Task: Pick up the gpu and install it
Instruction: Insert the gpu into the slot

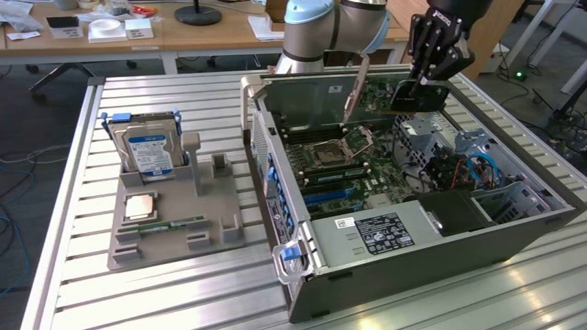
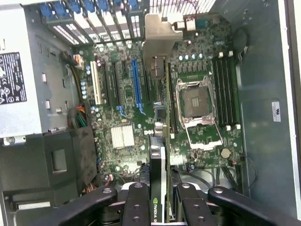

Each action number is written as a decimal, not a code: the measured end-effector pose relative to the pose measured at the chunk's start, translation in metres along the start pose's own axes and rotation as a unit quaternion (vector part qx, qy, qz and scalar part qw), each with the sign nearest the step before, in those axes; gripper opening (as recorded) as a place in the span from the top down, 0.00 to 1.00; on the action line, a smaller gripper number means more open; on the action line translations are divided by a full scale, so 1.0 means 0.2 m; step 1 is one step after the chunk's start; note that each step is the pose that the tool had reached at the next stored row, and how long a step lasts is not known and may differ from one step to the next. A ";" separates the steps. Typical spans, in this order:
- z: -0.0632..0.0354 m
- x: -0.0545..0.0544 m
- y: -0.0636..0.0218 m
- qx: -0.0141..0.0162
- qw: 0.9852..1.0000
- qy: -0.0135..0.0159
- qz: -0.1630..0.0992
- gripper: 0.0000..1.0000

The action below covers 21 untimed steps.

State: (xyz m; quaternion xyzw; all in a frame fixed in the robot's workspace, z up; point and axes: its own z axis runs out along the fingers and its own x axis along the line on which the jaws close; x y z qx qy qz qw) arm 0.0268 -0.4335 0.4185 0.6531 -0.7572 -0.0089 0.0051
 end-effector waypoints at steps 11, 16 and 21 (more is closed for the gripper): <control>0.019 0.00 0.004 0.010 1.000 -0.001 -0.027 0.74; 0.030 0.00 0.008 0.011 1.000 -0.002 -0.027 0.74; 0.062 0.00 0.020 0.013 0.999 -0.003 -0.029 0.74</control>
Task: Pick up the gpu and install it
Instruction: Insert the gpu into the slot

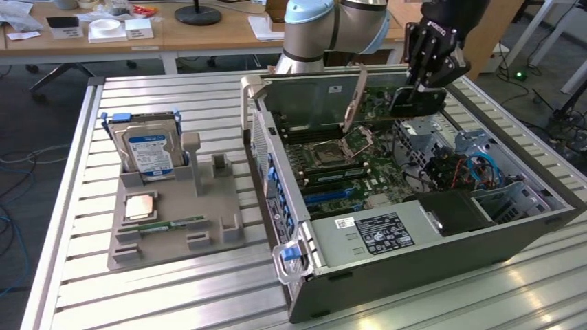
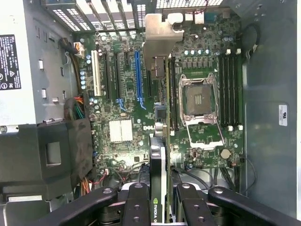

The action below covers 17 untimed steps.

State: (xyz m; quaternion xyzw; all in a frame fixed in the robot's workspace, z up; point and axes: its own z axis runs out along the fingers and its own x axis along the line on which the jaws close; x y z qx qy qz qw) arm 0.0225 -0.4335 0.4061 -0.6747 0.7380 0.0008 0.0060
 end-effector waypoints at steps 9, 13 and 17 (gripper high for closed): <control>0.015 0.00 0.005 0.000 1.000 0.000 -0.001 0.74; 0.029 0.00 0.012 0.001 1.000 0.000 -0.002 0.74; 0.042 0.00 0.020 0.002 1.000 0.000 -0.003 0.74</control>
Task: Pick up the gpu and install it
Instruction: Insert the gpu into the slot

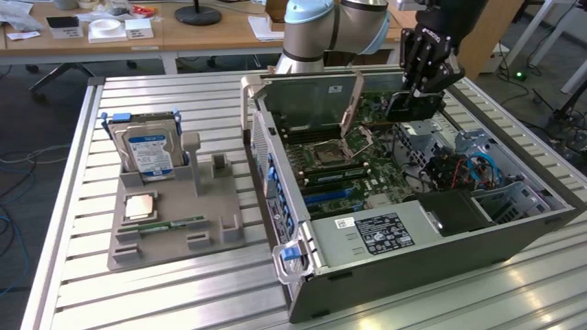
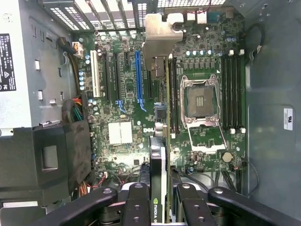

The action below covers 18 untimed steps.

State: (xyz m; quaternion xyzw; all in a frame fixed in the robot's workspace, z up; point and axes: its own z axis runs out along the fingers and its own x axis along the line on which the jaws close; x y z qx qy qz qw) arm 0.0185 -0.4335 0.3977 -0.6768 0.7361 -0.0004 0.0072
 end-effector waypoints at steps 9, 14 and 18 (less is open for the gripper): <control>0.002 0.00 0.001 0.000 1.000 0.000 0.000 0.74; 0.004 0.00 0.020 0.001 1.000 0.000 0.000 0.74; 0.007 0.00 0.025 0.001 1.000 0.000 0.000 0.74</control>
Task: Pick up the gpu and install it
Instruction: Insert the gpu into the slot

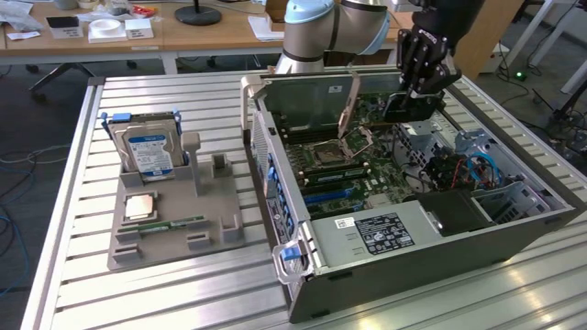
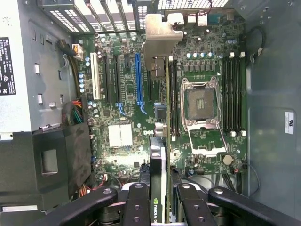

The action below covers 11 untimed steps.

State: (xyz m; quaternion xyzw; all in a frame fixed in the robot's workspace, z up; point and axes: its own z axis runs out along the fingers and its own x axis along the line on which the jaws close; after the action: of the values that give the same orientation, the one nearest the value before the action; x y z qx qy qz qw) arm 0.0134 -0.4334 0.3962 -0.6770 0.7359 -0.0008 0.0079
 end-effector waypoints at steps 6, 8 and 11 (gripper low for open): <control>0.027 0.00 0.009 0.000 1.000 0.000 0.000 0.74; 0.029 0.00 0.009 0.000 1.000 0.000 0.000 0.74; 0.030 0.00 0.009 0.000 1.000 0.000 0.000 0.74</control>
State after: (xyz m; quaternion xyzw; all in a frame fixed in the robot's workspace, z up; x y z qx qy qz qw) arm 0.0116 -0.4335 0.3902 -0.6772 0.7358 -0.0011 0.0079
